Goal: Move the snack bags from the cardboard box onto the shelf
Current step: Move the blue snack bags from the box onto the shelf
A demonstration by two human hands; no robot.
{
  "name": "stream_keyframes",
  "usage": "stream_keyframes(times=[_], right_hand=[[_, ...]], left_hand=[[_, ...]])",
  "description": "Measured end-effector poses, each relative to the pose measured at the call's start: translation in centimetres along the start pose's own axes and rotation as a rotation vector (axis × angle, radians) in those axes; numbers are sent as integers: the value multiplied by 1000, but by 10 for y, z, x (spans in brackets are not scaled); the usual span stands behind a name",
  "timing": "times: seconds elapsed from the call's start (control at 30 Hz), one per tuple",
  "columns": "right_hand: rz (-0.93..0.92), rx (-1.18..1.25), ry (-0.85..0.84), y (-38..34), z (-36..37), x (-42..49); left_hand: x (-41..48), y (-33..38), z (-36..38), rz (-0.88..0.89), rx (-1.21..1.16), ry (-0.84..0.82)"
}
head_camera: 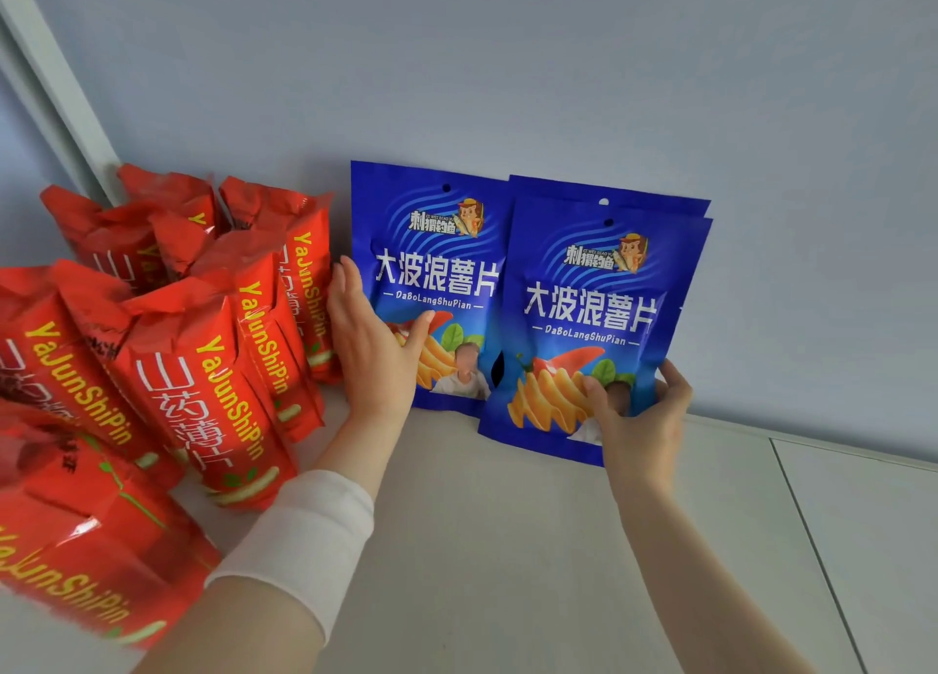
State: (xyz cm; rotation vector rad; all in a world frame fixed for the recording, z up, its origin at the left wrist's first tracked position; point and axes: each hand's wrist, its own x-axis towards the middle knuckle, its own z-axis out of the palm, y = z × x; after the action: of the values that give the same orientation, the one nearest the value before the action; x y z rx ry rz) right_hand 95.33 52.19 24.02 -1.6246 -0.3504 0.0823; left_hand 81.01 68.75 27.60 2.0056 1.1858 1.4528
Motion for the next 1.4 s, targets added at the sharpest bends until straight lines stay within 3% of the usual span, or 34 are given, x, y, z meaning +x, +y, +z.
stream_keyframes(times=[0.23, 0.33, 0.43, 0.67, 0.9, 1.23, 1.4], right_hand=[[-87, -158, 73, -5, 0, -3], [-92, -241, 81, -14, -5, -9], [-207, -365, 86, -29, -17, -32], [-580, -834, -491, -56, -64, -125], [-880, -938, -952, -71, -107, -274], [-1417, -911, -1244, -79, -105, -509], [-1555, -928, -1446, -49, -89, -648]], left_hand=[[-12, 20, -5, 229, 293, -24], [-16, 33, -14, 271, 449, -140], [-28, 46, -31, 327, 579, -290], [-110, 77, -124, 332, 859, -564], [-238, 74, -280, 43, 1077, -677], [-400, 12, -527, -366, 1284, -643], [-500, -49, -643, -593, 1287, -658]])
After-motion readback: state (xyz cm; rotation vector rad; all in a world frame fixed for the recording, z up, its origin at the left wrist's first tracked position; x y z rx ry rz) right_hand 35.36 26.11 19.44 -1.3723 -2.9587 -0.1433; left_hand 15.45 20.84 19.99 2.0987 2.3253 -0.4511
